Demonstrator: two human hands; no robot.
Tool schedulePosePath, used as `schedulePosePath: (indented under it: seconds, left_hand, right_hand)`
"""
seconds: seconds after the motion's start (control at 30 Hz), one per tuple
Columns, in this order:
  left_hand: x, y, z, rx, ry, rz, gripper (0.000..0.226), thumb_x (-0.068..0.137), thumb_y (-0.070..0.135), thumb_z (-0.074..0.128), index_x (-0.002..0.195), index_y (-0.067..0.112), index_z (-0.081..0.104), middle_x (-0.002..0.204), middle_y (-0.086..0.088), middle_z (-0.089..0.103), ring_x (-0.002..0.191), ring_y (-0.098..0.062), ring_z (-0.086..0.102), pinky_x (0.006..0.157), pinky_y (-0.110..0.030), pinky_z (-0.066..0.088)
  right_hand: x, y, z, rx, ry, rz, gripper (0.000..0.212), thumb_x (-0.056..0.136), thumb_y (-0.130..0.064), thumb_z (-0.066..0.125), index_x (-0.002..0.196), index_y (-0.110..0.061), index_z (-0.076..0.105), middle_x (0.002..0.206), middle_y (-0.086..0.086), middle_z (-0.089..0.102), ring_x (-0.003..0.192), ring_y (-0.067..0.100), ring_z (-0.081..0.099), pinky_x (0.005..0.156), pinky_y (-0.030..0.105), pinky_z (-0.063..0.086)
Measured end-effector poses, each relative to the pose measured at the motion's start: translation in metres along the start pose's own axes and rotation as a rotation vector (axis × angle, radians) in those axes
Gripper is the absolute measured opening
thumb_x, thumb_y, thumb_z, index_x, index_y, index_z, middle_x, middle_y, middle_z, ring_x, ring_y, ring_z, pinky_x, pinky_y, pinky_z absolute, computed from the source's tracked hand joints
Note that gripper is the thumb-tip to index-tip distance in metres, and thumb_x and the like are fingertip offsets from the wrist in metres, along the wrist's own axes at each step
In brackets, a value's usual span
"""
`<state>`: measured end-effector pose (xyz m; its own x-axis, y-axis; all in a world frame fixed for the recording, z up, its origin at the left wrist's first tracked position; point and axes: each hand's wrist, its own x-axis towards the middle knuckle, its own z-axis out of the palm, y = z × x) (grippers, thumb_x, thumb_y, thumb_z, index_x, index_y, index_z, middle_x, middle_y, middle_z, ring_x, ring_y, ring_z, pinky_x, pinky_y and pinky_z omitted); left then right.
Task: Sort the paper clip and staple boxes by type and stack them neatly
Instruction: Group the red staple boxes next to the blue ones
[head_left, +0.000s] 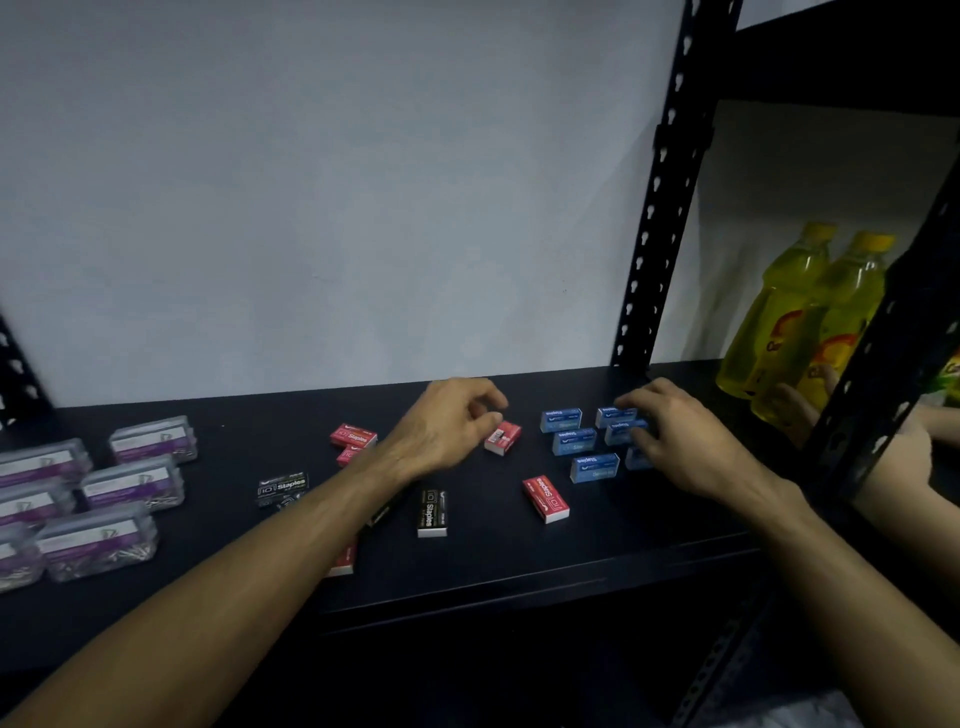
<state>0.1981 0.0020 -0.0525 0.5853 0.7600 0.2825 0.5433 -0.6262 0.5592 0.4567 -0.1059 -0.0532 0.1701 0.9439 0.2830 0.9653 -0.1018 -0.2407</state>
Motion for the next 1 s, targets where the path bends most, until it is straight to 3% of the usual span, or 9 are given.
schedulePosePath:
  seconds: [0.13,0.3,0.47,0.67,0.87,1.0]
  left_hand:
    - [0.001,-0.028,-0.021,0.017,0.008,-0.049,0.015,0.093,0.024,0.063,0.106,0.024,0.071,0.091,0.008,0.068,0.081,-0.001,0.062,0.071,-0.018,0.046]
    - [0.01,-0.057,-0.036,0.071,-0.065,-0.1,0.023,0.091,0.018,0.067,0.113,0.022,0.07,0.101,0.008,0.068,0.093,-0.005,0.063,0.075,-0.013,0.043]
    - [0.02,-0.071,-0.035,0.123,-0.207,-0.111,0.04,0.091,0.012,0.068,0.129,0.02,0.062,0.129,0.002,0.063,0.117,-0.013,0.059,0.094,-0.021,0.045]
    - [0.031,-0.077,-0.03,0.218,-0.303,-0.079,0.047,0.094,0.018,0.064,0.139,0.023,0.053,0.142,0.003,0.051,0.123,-0.016,0.053,0.103,-0.029,0.043]
    - [0.035,-0.084,-0.027,0.315,-0.369,-0.064,0.038,0.096,0.024,0.06,0.133,0.02,0.059,0.132,0.002,0.056,0.118,-0.017,0.054,0.095,-0.024,0.038]
    - [0.035,-0.085,-0.026,0.305,-0.341,-0.073,0.031,0.097,0.026,0.059,0.126,0.019,0.064,0.113,0.004,0.058,0.098,-0.011,0.052,0.086,-0.023,0.039]
  right_hand:
    - [0.014,-0.034,0.008,0.015,-0.031,-0.092,0.038,0.097,-0.019,0.058,0.135,-0.024,0.056,0.134,-0.003,0.049,0.124,0.015,0.049,0.103,0.031,0.045]
    - [0.041,-0.066,0.031,-0.021,-0.094,-0.233,0.036,0.095,-0.014,0.055,0.13,-0.023,0.061,0.13,-0.001,0.053,0.123,0.017,0.048,0.1,0.034,0.044]
    - [0.064,-0.083,0.05,-0.163,-0.24,-0.322,0.048,0.089,-0.007,0.052,0.133,-0.026,0.059,0.136,-0.004,0.053,0.123,0.02,0.047,0.1,0.038,0.044]
    - [0.082,-0.089,0.061,-0.271,-0.367,-0.377,0.054,0.083,-0.005,0.055,0.132,-0.027,0.058,0.136,-0.004,0.057,0.122,0.021,0.047,0.099,0.042,0.044]
    - [0.085,-0.09,0.062,-0.244,-0.362,-0.39,0.037,0.092,-0.019,0.055,0.128,-0.028,0.063,0.125,-0.005,0.063,0.116,0.02,0.05,0.095,0.04,0.047]
    - [0.083,-0.092,0.061,-0.213,-0.386,-0.372,0.035,0.092,-0.035,0.059,0.125,-0.026,0.065,0.118,-0.005,0.065,0.113,0.019,0.054,0.092,0.037,0.048]
